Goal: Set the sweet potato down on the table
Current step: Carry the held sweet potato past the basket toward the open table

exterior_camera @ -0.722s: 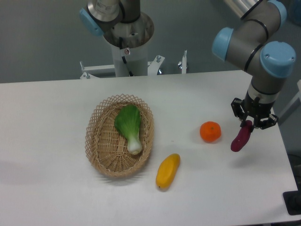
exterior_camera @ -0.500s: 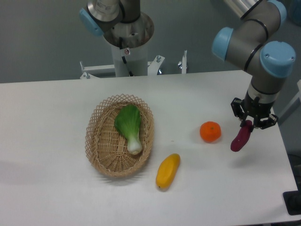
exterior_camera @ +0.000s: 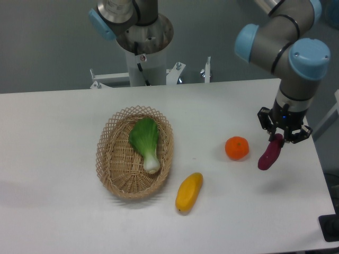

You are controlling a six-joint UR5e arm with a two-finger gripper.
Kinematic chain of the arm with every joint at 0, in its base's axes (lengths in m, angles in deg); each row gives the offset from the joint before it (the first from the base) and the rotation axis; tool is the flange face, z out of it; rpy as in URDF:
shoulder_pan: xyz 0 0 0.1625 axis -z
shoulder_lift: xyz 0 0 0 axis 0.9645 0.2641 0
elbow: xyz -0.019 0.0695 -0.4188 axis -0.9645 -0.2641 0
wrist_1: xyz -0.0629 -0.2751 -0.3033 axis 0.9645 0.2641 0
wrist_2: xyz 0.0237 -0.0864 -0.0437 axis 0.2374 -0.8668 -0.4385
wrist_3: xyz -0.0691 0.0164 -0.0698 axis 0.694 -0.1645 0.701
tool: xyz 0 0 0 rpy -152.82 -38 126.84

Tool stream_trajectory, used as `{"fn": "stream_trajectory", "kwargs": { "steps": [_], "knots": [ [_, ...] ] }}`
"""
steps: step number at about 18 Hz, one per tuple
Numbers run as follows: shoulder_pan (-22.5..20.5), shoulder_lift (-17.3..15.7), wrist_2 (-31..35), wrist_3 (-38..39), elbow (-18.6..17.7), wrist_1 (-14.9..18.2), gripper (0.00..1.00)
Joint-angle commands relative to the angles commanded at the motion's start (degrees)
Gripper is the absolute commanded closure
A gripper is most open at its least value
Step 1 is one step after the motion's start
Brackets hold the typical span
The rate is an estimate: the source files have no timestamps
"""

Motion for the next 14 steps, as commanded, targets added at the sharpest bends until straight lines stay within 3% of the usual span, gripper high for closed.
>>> {"fn": "stream_trajectory", "kwargs": {
  "steps": [14],
  "knots": [
    [16.61, -1.76, -1.58, 16.53, -2.29, 0.97, 0.98]
  ]
}}
